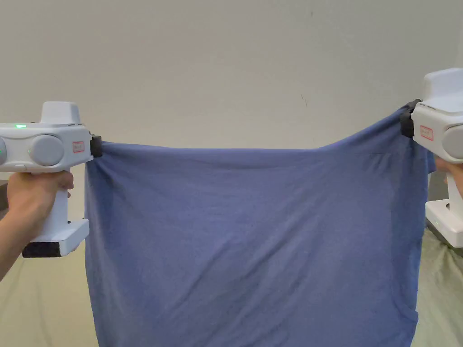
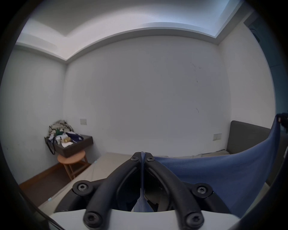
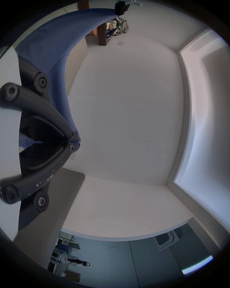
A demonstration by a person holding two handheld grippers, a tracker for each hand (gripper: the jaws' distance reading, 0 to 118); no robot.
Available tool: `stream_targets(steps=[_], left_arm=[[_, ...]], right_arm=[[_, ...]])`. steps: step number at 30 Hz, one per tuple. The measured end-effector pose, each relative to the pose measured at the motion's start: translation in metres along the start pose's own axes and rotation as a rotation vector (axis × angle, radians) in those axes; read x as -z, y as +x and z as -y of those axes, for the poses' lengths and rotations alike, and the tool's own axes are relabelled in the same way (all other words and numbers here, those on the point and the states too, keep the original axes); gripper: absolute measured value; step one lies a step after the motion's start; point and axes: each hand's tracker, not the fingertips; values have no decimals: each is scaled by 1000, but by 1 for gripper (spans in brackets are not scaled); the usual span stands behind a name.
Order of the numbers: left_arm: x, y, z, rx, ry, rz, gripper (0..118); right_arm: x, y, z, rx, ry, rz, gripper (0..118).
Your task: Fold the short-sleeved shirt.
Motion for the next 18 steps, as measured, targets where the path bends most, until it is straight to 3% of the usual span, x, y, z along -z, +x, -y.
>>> stream_targets(steps=[8,18], left_arm=[[42,15,31,11,7,-18,2],[89,31,196,-14,-205,15,2]], right_arm=[[32,-6,19,54,-1,-18,3],[72,-41,177,110,-252,-77,3]])
